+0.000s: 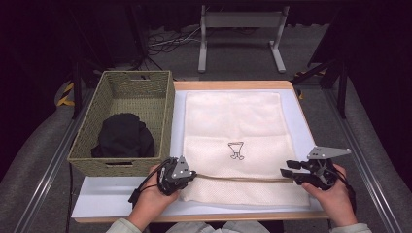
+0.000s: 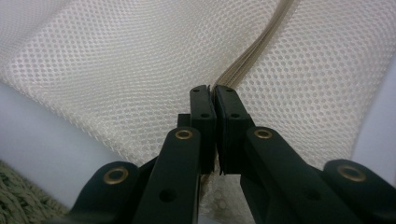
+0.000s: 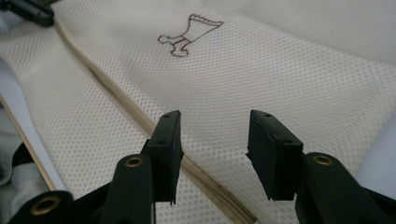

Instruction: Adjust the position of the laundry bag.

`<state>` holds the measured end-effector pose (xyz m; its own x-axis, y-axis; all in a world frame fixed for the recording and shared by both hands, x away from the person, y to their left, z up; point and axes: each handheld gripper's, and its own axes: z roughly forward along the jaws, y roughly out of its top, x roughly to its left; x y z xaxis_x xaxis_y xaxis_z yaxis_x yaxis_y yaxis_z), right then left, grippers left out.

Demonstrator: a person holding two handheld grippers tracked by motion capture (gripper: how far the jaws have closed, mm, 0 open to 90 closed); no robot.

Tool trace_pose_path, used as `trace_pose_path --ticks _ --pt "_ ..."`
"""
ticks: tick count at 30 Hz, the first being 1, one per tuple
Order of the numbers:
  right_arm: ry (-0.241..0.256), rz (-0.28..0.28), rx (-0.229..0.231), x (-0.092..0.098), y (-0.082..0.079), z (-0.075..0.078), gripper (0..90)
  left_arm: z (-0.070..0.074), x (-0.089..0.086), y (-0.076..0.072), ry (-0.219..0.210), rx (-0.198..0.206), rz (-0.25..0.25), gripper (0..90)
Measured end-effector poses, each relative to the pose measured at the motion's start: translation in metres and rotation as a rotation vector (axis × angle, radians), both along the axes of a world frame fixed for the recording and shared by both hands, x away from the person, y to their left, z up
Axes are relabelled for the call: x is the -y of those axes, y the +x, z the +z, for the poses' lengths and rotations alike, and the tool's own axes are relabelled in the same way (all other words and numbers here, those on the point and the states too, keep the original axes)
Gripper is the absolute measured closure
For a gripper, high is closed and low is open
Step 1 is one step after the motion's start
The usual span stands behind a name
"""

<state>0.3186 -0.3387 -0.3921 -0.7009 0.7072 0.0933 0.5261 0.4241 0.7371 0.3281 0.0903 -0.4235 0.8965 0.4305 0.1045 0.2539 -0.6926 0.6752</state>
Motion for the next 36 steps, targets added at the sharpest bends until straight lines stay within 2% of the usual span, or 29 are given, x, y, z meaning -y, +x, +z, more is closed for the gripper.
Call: trace_pose_path --ticks 2,3,4,6,7,14,19,24,25,26,27,28,29,30,33,36 --pt "-0.051 0.067 0.012 -0.012 0.000 -0.003 54.8 0.001 -0.001 -0.002 -0.010 -0.007 -0.003 87.3" --pt "-0.078 0.127 0.023 -0.024 0.001 -0.006 53.2 0.002 -0.002 -0.002 -0.009 -0.011 -0.004 87.2" --pt "-0.088 0.153 0.027 -0.030 0.001 -0.007 52.3 0.002 -0.002 -0.002 -0.017 -0.017 -0.007 87.2" --pt "-0.100 0.173 0.030 -0.036 0.002 -0.009 51.4 0.002 -0.003 -0.001 -0.043 -0.029 -0.002 87.2" --pt "-0.126 0.200 0.030 -0.046 0.006 -0.015 49.1 0.002 -0.004 -0.001 -0.044 -0.035 -0.001 87.2" --pt "-0.176 0.248 0.032 -0.071 0.015 -0.025 43.2 0.003 -0.006 0.000 -0.071 -0.039 0.000 87.2" --pt "-0.200 0.252 0.041 -0.077 0.018 -0.027 43.7 0.003 -0.007 -0.001 -0.080 -0.043 0.000 87.1" --pt "-0.219 0.233 0.056 -0.079 0.022 -0.028 49.7 0.003 -0.006 -0.001 -0.081 -0.038 -0.004 87.1" --pt "-0.228 0.221 0.065 -0.079 0.023 -0.028 54.6 0.003 -0.006 -0.001 -0.083 -0.039 -0.004 87.1" --pt "-0.228 0.221 0.065 -0.079 0.023 -0.028 54.6 0.003 -0.006 -0.001 -0.084 -0.042 -0.004 87.1" --pt "-0.240 0.217 0.063 -0.079 0.024 -0.029 62.0 0.003 -0.006 -0.001 -0.085 -0.043 -0.005 87.0" --pt "-0.240 0.217 0.063 -0.079 0.024 -0.029 62.0 0.002 -0.006 -0.001 -0.088 -0.043 -0.005 87.0" --pt "-0.249 0.216 0.064 -0.079 0.025 -0.029 67.4 0.002 -0.007 -0.001 -0.086 -0.049 -0.004 87.0" --pt "-0.247 0.216 0.073 -0.080 0.025 -0.027 78.4 0.002 -0.006 -0.001 -0.088 -0.050 -0.005 86.9" --pt "-0.237 0.210 0.082 -0.080 0.025 -0.024 83.4 0.001 -0.006 0.000 -0.089 -0.051 0.000 86.6" --pt "-0.191 0.197 0.083 -0.078 0.028 -0.016 85.1 0.001 -0.007 0.000 -0.097 -0.056 0.003 84.7"
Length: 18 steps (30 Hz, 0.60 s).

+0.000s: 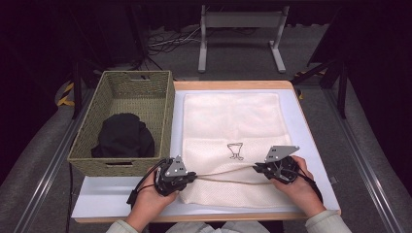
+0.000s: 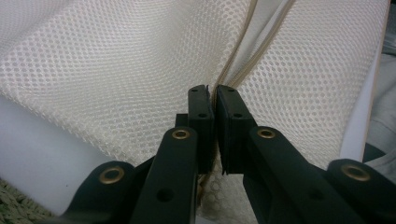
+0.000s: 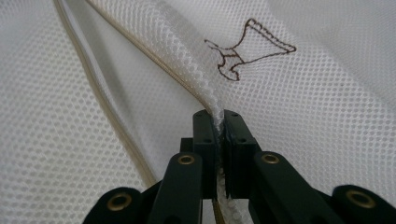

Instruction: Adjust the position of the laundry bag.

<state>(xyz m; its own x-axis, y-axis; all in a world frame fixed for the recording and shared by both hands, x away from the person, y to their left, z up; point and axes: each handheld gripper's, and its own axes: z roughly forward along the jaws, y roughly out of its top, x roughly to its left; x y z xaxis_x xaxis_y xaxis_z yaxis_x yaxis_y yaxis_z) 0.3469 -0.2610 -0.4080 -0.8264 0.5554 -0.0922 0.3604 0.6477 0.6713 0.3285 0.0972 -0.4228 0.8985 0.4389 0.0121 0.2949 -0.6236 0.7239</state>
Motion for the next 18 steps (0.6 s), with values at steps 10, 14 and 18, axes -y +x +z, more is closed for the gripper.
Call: trace_pose_path --ticks 10,14,18 --pt "0.135 -0.021 -0.063 0.005 0.019 0.021 85.6 0.012 0.000 -0.006 -0.085 0.028 -0.002 53.7" --pt "0.179 -0.027 -0.072 0.007 0.025 0.028 85.7 0.022 -0.003 -0.010 -0.126 0.043 0.001 48.3" --pt "0.211 -0.031 -0.084 0.009 0.032 0.031 85.7 0.035 -0.008 -0.014 -0.159 0.068 0.001 46.3"
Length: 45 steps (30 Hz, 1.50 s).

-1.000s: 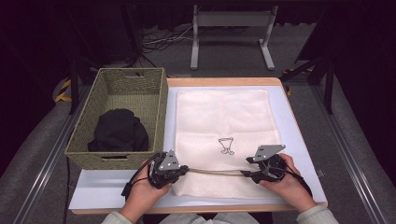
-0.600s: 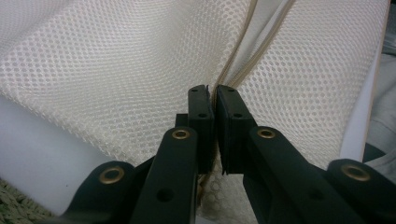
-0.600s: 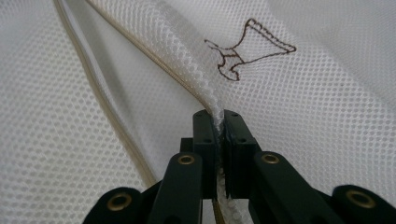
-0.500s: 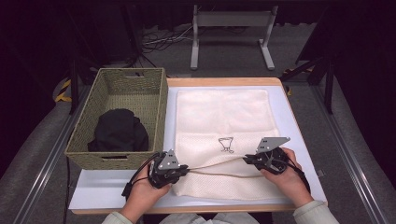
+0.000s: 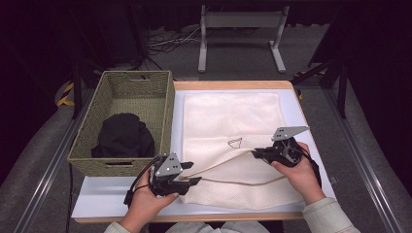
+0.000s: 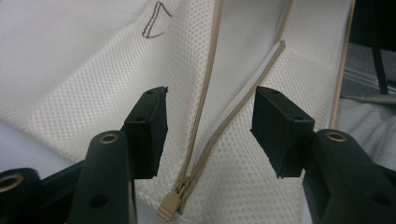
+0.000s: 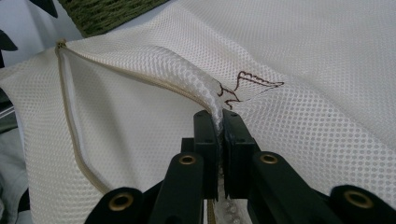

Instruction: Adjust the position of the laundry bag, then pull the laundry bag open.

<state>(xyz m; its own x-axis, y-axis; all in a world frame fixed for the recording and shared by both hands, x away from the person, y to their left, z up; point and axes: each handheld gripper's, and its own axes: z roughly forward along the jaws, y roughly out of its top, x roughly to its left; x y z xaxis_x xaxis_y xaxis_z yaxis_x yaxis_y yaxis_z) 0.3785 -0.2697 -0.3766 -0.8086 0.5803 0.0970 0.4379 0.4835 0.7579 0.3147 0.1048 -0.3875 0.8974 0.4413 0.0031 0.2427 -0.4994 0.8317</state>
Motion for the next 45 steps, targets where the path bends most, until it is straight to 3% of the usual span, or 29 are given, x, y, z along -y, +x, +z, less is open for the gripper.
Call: trace_pose_path --ticks 5,11,17,34,45 --pt "0.054 -0.020 -0.015 0.004 0.009 0.001 85.8 0.013 -0.007 -0.002 -0.021 0.018 0.012 45.3" --pt "0.070 -0.041 -0.006 0.006 0.016 0.004 85.8 0.020 -0.017 0.000 -0.044 0.020 0.031 45.1" --pt "0.071 -0.050 0.018 0.005 0.021 0.015 85.8 0.026 -0.022 -0.001 -0.055 0.026 0.046 44.0" --pt "0.072 -0.059 0.031 0.003 0.031 0.030 85.9 0.036 -0.033 0.003 -0.062 0.013 0.094 39.9" --pt "0.068 -0.061 0.037 0.004 0.036 0.034 85.9 0.043 -0.041 0.005 -0.094 -0.010 0.087 38.7"
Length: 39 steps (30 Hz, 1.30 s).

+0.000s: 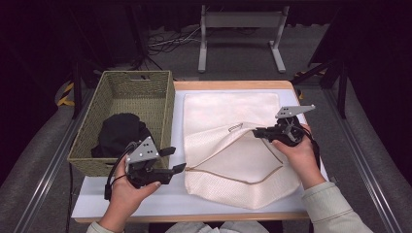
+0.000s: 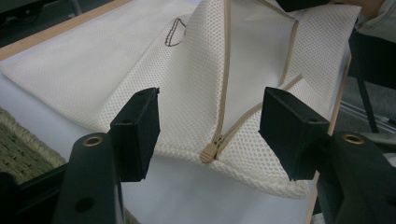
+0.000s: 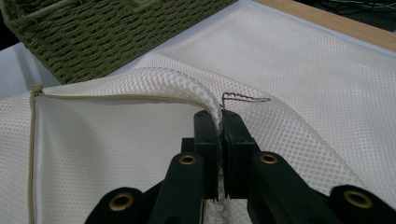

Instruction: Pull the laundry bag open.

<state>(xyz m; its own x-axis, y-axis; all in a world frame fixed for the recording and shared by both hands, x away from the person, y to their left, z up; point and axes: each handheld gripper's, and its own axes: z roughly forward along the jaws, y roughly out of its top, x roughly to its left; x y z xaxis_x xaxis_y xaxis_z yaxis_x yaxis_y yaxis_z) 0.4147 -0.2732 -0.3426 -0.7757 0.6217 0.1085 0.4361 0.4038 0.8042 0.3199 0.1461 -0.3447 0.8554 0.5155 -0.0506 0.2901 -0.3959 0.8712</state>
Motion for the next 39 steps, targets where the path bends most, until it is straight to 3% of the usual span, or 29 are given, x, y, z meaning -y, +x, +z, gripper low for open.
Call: trace_pose_path --ticks 12,16,22,28,39 --pt "0.011 -0.007 -0.006 0.002 0.006 0.000 85.9 0.017 -0.009 0.005 -0.005 0.004 0.010 33.5" --pt "0.011 -0.011 -0.007 0.000 0.011 0.001 85.9 0.021 -0.016 0.011 -0.028 -0.004 0.027 33.0" --pt "0.004 -0.015 -0.004 -0.001 0.017 0.005 85.9 0.031 -0.027 0.017 -0.020 0.007 0.062 32.4" --pt "0.005 -0.016 -0.005 -0.001 0.019 0.005 85.9 0.035 -0.038 0.033 0.003 0.011 0.120 29.7" --pt "-0.006 -0.012 -0.002 -0.002 0.018 0.004 85.6 0.039 -0.072 0.064 -0.002 0.001 0.215 25.7"
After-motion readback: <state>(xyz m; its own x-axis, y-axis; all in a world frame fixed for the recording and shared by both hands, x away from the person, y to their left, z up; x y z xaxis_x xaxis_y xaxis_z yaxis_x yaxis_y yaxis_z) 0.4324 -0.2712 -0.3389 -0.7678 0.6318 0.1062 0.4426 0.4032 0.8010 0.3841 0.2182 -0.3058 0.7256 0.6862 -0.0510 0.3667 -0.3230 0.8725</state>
